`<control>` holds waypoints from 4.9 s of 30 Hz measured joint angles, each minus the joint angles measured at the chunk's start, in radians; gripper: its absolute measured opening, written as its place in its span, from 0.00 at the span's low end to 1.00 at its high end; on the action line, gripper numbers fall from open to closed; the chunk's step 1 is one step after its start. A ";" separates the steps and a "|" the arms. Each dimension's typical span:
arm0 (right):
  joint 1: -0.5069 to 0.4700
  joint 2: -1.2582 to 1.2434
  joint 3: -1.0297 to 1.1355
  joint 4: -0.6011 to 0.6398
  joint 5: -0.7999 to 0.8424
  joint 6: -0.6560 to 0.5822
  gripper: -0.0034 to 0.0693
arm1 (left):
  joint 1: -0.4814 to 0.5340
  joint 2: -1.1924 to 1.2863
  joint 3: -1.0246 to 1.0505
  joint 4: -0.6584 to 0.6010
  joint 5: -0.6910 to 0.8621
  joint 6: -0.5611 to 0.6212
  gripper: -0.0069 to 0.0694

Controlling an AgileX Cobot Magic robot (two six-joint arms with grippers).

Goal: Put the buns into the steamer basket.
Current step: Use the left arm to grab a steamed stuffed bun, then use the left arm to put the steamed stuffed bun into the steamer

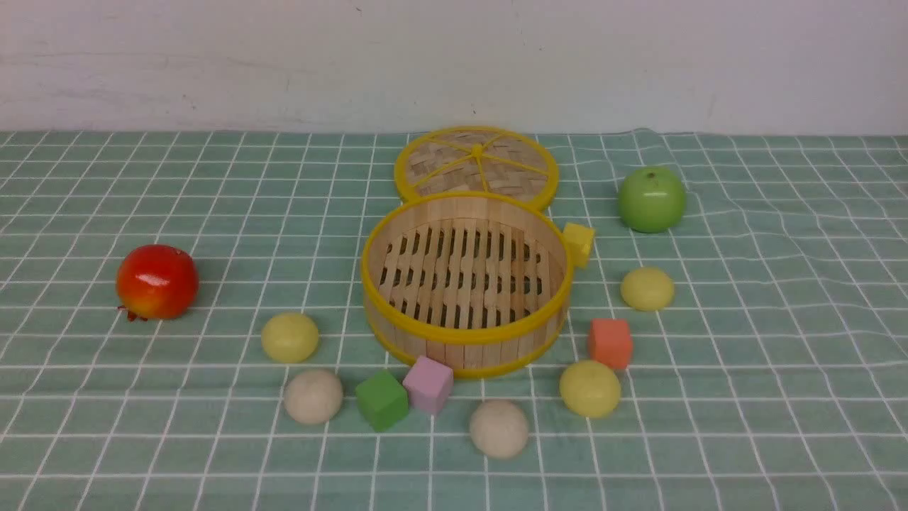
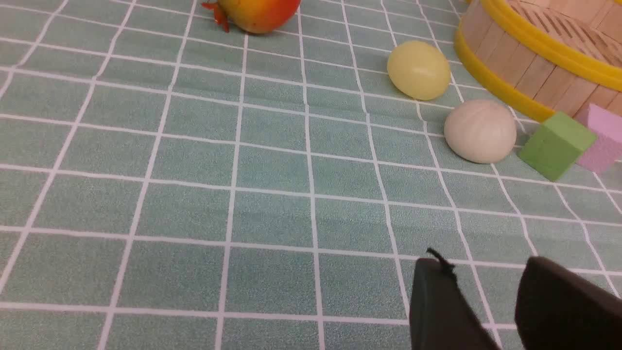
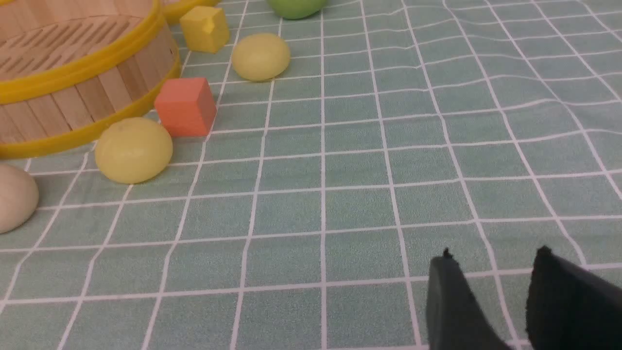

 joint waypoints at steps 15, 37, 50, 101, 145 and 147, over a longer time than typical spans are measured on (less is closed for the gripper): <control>0.000 0.000 0.000 0.000 0.000 0.000 0.38 | 0.000 0.000 0.000 0.000 0.000 0.000 0.40; 0.000 0.000 0.000 0.000 0.000 0.000 0.38 | 0.000 0.000 0.000 -0.421 -0.215 -0.203 0.40; 0.000 0.000 0.000 0.000 0.000 0.000 0.38 | 0.000 0.107 -0.314 -0.622 -0.010 -0.025 0.07; 0.000 0.000 0.000 0.000 0.000 0.000 0.38 | -0.228 1.911 -1.349 0.040 0.418 0.004 0.39; 0.000 0.000 0.000 0.001 0.000 0.000 0.38 | -0.389 2.051 -1.628 -0.002 0.264 0.133 0.25; 0.000 0.000 0.000 0.001 0.000 0.000 0.38 | -0.389 2.045 -1.628 -0.002 0.278 0.118 0.35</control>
